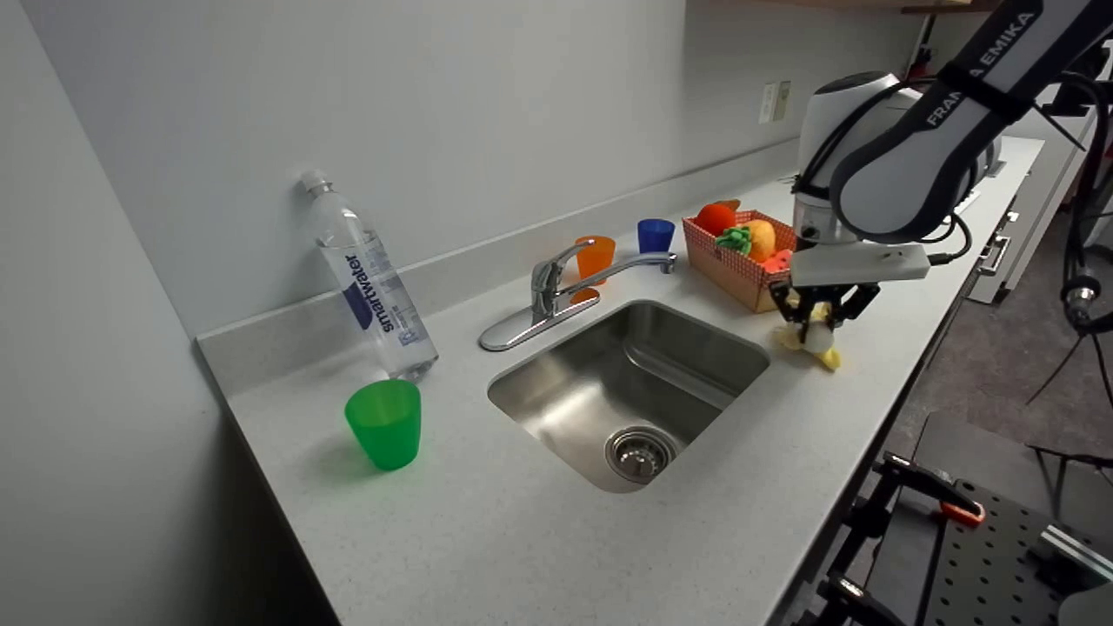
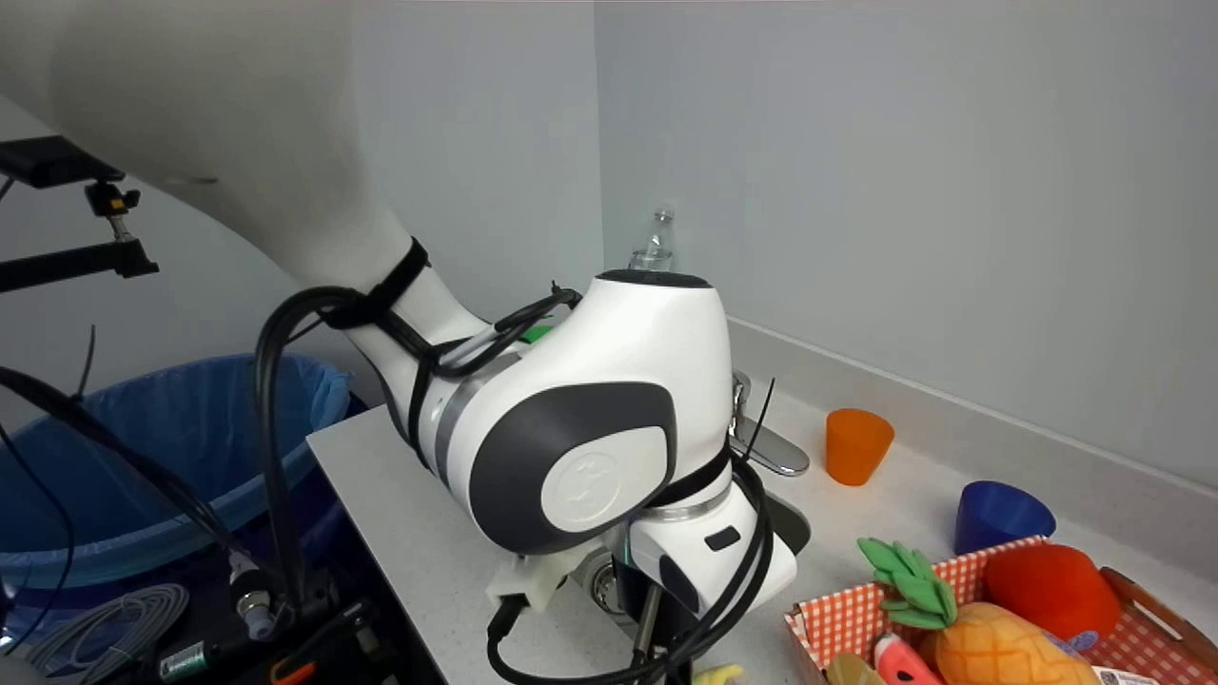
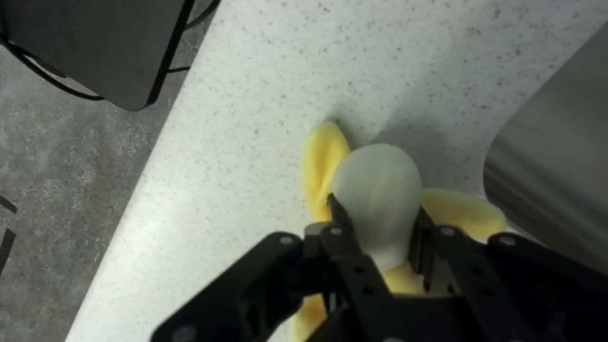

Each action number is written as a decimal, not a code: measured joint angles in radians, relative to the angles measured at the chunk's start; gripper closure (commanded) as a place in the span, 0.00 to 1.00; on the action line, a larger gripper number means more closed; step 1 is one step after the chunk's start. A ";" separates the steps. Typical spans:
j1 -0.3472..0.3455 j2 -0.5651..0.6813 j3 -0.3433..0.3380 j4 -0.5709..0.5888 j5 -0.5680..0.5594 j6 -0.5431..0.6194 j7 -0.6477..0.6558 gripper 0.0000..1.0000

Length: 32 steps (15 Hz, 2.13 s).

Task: Put the banana plush in the basket

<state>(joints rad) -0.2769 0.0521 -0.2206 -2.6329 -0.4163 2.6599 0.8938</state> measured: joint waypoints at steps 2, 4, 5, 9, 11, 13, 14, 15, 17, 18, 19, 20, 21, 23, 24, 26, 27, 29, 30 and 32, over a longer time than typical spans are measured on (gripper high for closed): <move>0.016 -0.044 0.002 -0.009 0.002 0.002 -0.007 1.00; 0.028 -0.106 0.009 -0.022 0.023 0.000 -0.037 0.97; 0.031 -0.140 0.016 -0.027 0.041 -0.003 -0.058 0.99; 0.032 -0.271 0.052 -0.033 0.122 -0.064 -0.131 0.97; 0.031 -0.331 0.067 -0.027 0.142 -0.109 -0.146 0.97; 0.023 -0.373 0.080 -0.013 0.145 -0.142 -0.146 0.97; 0.018 -0.386 0.084 -0.003 0.146 -0.153 -0.146 0.97; 0.012 -0.391 0.085 0.008 0.148 -0.162 -0.146 0.97; -0.003 -0.389 0.085 0.032 0.148 -0.173 -0.146 0.97; -0.013 -0.384 0.085 0.043 0.148 -0.176 -0.146 0.97; -0.023 -0.376 0.085 0.055 0.148 -0.178 -0.146 0.97; -0.033 -0.365 0.083 0.067 0.148 -0.180 -0.146 0.97; -0.043 -0.352 0.080 0.079 0.148 -0.180 -0.146 0.97; -0.063 -0.318 0.072 0.104 0.148 -0.181 -0.146 0.97; -0.072 -0.298 0.066 0.118 0.148 -0.181 -0.146 0.97; -0.086 -0.255 0.051 0.147 0.148 -0.181 -0.146 0.97; -0.088 -0.233 0.041 0.163 0.148 -0.181 -0.146 0.97; -0.089 -0.191 0.023 0.197 0.148 -0.181 -0.146 0.97; -0.089 -0.172 0.017 0.215 0.148 -0.181 -0.146 0.97; -0.089 -0.134 0.006 0.255 0.148 -0.181 -0.146 0.97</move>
<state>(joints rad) -0.3662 -0.0814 -0.2145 -2.3782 -0.2679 2.4793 0.7476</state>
